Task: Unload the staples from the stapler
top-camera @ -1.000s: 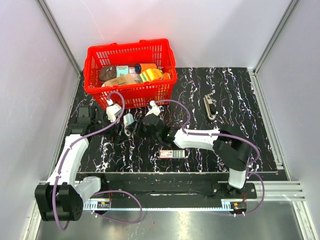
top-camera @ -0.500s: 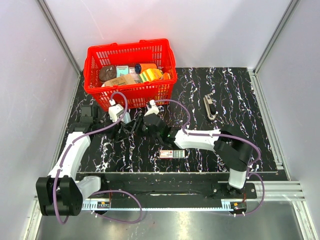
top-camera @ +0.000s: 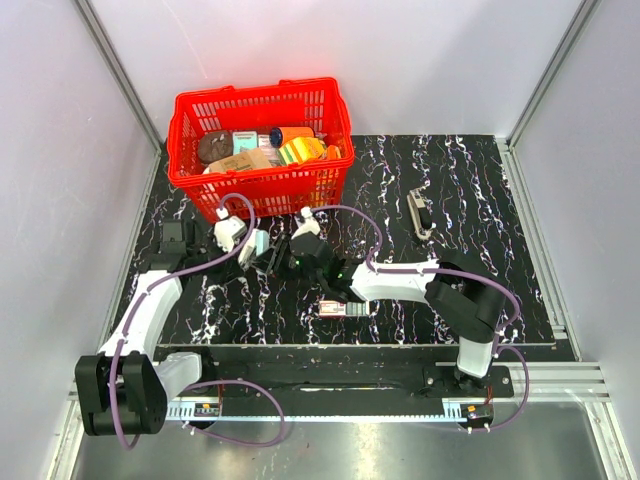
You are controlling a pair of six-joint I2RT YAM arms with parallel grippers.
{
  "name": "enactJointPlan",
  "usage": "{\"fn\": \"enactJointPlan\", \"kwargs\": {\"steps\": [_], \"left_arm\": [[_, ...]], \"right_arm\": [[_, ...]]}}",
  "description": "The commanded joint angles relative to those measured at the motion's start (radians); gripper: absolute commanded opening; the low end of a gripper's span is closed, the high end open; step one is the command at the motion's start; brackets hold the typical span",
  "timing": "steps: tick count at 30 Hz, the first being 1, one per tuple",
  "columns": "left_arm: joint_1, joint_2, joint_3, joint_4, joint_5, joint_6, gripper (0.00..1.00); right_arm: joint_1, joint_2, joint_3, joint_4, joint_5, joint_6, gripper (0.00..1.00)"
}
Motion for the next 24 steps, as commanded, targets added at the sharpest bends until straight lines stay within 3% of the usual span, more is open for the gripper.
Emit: {"fn": "enactJointPlan", "kwargs": {"steps": [1, 7, 14, 18, 24], "left_arm": [[-0.016, -0.042, -0.017, 0.101, -0.044, 0.095, 0.0], [-0.018, -0.071, -0.075, 0.177, -0.209, 0.225, 0.0], [-0.016, -0.083, -0.184, 0.375, -0.354, 0.337, 0.0], [-0.051, -0.091, -0.215, 0.458, -0.398, 0.362, 0.0], [-0.105, -0.118, -0.244, 0.497, -0.437, 0.367, 0.0]], "right_arm": [[0.023, -0.021, 0.012, 0.001, -0.125, -0.09, 0.0], [0.023, -0.051, -0.007, -0.17, -0.233, -0.332, 0.0], [0.023, -0.093, -0.013, -0.392, -0.337, -0.547, 0.0], [0.023, -0.111, -0.017, -0.483, -0.333, -0.657, 0.0], [0.023, -0.11, -0.017, -0.477, -0.262, -0.71, 0.0]]}}
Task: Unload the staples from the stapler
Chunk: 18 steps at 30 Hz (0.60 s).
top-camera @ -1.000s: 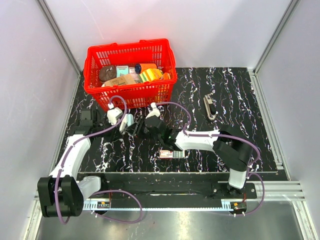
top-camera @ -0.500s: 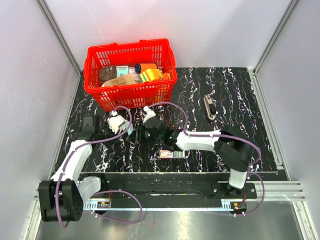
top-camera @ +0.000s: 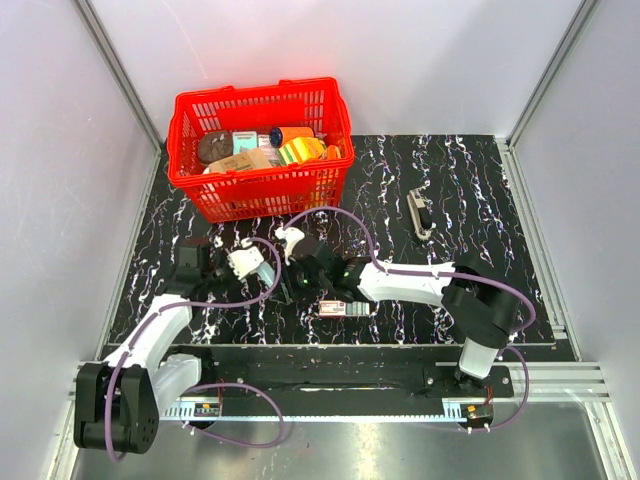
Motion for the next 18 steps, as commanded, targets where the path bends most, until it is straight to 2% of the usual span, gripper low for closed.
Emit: {"fn": "enactJointPlan", "kwargs": {"steps": [1, 3, 4, 7, 10, 11, 13, 18], "left_arm": [[-0.009, -0.03, 0.027, 0.16, -0.111, -0.013, 0.0], [-0.01, -0.03, 0.056, 0.094, -0.065, -0.065, 0.02], [-0.013, -0.027, 0.077, 0.052, -0.032, -0.094, 0.09], [-0.016, -0.016, 0.165, -0.163, 0.134, -0.125, 0.4], [-0.016, -0.039, 0.235, -0.334, 0.287, -0.116, 0.6], [-0.016, -0.057, 0.251, -0.363, 0.315, -0.119, 0.64], [-0.016, -0.102, 0.275, -0.373, 0.353, -0.14, 0.66], [-0.009, -0.111, 0.38, -0.378, 0.328, -0.269, 0.68]], "right_arm": [[0.02, -0.031, -0.002, -0.129, -0.001, -0.089, 0.0], [0.02, -0.027, 0.017, -0.104, 0.042, -0.063, 0.0], [0.019, -0.028, 0.029, -0.097, 0.071, -0.043, 0.0], [0.014, -0.027, 0.095, -0.104, 0.164, -0.007, 0.0], [-0.009, -0.016, 0.168, -0.127, 0.183, 0.015, 0.0], [-0.016, -0.014, 0.19, -0.139, 0.183, 0.02, 0.0], [-0.027, -0.002, 0.224, -0.173, 0.182, 0.015, 0.0], [-0.03, 0.052, 0.3, -0.297, 0.175, -0.028, 0.0]]}}
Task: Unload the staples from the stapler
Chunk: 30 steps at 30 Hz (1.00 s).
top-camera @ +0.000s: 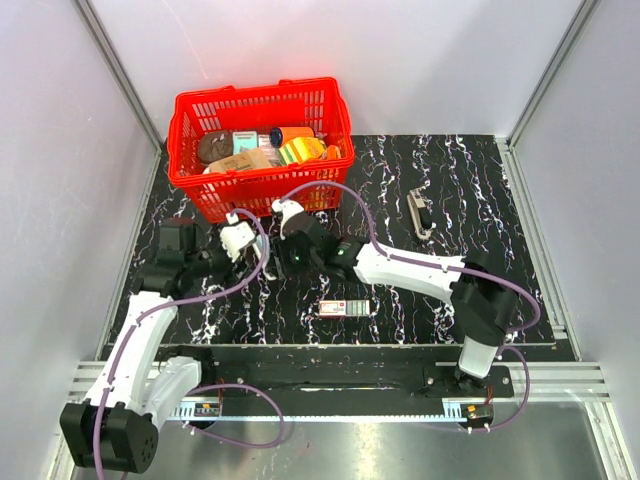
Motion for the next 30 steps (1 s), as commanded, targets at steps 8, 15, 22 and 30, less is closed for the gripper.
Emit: {"fn": "enactJointPlan", "kwargs": {"steps": [8, 15, 22, 30], "left_arm": [[0.179, 0.123, 0.232, -0.032, 0.095, -0.348, 0.83], [0.191, 0.128, 0.252, -0.007, 0.032, -0.455, 0.92], [0.19, 0.129, 0.24, -0.01, 0.01, -0.463, 0.95], [0.165, 0.128, 0.241, 0.01, -0.017, -0.489, 0.99]], "right_arm": [[0.033, 0.213, 0.176, -0.32, 0.074, -0.04, 0.0], [0.097, 0.318, 0.277, -0.409, 0.163, -0.003, 0.0], [0.137, 0.441, 0.42, -0.498, 0.189, 0.061, 0.17], [0.143, 0.399, 0.435, -0.493, 0.2, 0.097, 0.63]]}}
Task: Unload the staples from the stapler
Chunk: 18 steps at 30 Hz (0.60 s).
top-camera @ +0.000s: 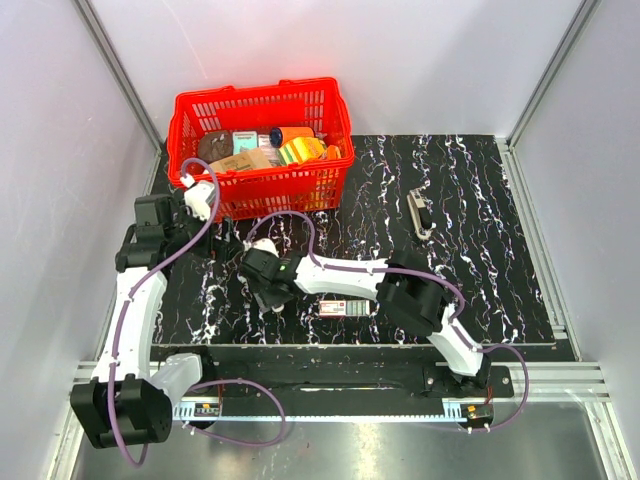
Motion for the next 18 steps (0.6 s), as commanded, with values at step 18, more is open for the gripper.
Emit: {"fn": "enactJointPlan", "kwargs": {"steps": [18], "left_arm": [[-0.171, 0.102, 0.173, 0.002, -0.211, -0.064, 0.99]], "right_arm": [[-0.452, -0.52, -0.26, -0.006, 0.116, -0.108, 0.99]]}}
